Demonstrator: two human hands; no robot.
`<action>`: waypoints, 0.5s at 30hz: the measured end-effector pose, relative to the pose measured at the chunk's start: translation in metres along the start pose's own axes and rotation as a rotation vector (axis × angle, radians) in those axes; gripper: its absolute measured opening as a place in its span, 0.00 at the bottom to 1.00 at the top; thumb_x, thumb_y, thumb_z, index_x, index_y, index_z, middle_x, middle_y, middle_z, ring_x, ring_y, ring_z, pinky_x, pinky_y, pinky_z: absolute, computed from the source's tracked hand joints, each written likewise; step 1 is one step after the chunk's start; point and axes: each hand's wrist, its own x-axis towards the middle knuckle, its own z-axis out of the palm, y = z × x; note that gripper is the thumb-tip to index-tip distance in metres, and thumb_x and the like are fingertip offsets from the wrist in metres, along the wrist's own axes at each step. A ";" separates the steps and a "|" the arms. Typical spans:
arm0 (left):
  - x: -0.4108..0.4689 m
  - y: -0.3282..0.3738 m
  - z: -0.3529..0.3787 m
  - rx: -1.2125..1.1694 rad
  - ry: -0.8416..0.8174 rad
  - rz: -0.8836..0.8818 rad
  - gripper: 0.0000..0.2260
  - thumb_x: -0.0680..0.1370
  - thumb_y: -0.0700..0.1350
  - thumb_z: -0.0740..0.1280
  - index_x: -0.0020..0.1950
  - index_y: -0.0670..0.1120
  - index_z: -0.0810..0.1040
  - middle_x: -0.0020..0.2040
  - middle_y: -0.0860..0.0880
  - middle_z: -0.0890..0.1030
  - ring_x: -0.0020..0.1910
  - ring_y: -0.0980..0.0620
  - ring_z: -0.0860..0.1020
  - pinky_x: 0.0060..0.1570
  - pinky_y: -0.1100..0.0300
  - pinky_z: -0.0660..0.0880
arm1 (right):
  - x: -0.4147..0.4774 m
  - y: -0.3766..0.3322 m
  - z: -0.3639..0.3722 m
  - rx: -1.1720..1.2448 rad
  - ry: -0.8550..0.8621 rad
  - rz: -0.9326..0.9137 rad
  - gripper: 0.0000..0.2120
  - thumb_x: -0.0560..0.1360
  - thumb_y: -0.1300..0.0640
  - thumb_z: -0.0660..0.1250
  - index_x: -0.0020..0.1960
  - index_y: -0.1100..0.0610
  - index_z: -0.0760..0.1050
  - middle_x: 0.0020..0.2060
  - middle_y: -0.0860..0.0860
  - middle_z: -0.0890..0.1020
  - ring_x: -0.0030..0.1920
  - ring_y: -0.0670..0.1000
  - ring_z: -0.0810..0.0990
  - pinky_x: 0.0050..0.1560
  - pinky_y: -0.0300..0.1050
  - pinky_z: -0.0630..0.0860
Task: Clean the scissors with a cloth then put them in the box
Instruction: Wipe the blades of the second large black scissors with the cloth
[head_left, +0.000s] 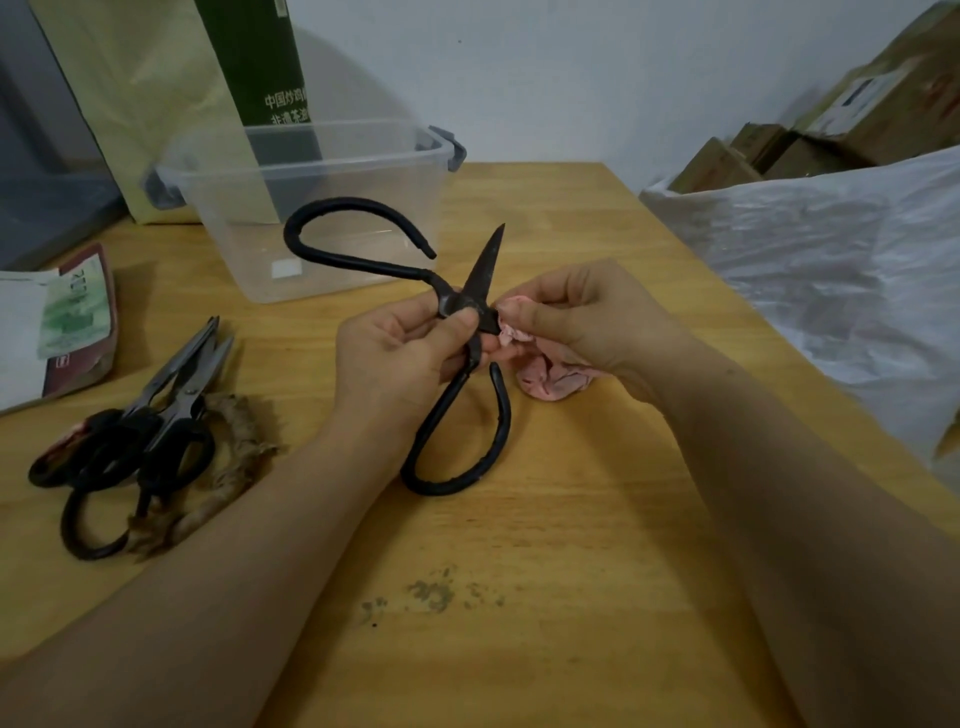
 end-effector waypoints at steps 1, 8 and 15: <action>0.000 0.000 0.000 0.003 -0.006 0.004 0.06 0.76 0.32 0.66 0.50 0.39 0.80 0.39 0.45 0.85 0.37 0.51 0.83 0.37 0.64 0.78 | 0.000 0.001 0.004 0.006 0.019 -0.021 0.04 0.75 0.63 0.67 0.45 0.61 0.81 0.34 0.53 0.83 0.32 0.45 0.82 0.34 0.37 0.78; 0.001 -0.003 0.005 0.007 0.008 0.018 0.07 0.76 0.33 0.66 0.45 0.43 0.81 0.36 0.49 0.84 0.36 0.52 0.83 0.38 0.63 0.79 | 0.001 -0.005 0.021 0.223 0.166 0.004 0.05 0.76 0.62 0.68 0.49 0.65 0.78 0.39 0.61 0.81 0.26 0.50 0.81 0.26 0.38 0.76; 0.002 -0.002 0.003 -0.010 -0.007 0.012 0.07 0.76 0.33 0.65 0.45 0.42 0.81 0.39 0.45 0.84 0.37 0.51 0.83 0.39 0.63 0.79 | -0.003 -0.002 0.000 0.037 -0.030 0.012 0.05 0.75 0.62 0.68 0.48 0.59 0.81 0.33 0.49 0.85 0.36 0.43 0.83 0.37 0.34 0.77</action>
